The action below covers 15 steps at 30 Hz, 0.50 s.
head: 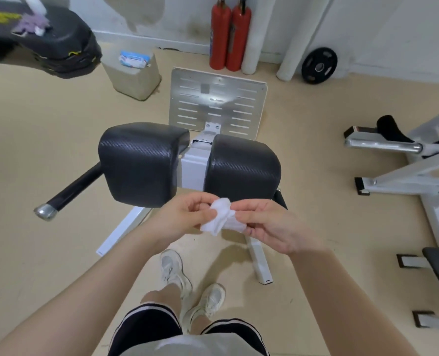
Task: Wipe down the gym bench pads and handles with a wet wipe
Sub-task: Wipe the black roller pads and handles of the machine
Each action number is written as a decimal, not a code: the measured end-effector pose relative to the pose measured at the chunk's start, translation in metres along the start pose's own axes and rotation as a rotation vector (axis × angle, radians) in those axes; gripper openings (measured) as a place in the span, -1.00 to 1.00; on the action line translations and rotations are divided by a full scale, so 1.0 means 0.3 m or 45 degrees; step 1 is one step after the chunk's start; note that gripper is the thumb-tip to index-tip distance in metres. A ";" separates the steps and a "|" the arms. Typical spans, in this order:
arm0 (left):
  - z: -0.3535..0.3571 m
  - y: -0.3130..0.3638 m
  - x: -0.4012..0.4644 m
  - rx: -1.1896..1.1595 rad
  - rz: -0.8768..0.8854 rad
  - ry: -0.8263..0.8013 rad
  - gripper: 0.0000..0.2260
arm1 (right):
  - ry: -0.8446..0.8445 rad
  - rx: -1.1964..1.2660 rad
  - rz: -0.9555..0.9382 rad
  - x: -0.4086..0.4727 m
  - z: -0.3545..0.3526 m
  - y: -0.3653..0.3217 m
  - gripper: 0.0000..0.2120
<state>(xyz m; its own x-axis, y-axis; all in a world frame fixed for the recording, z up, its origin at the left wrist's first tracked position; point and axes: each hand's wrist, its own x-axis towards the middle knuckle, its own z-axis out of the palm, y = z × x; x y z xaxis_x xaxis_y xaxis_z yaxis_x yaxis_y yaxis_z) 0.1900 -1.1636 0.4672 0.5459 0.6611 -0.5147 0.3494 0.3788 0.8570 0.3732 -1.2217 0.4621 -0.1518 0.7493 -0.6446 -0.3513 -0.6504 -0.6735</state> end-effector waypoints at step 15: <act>-0.202 0.019 0.186 -0.913 -0.095 0.005 -0.81 | 0.232 0.261 -0.139 0.213 0.075 -0.109 -0.77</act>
<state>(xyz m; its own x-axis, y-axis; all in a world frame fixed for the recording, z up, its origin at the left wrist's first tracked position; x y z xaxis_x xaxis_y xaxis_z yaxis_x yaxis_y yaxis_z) 0.1763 -1.0854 0.4448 0.5367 0.6185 -0.5739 -0.2012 0.7544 0.6249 0.3542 -1.1497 0.4509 0.0590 0.7670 -0.6389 -0.5383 -0.5145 -0.6674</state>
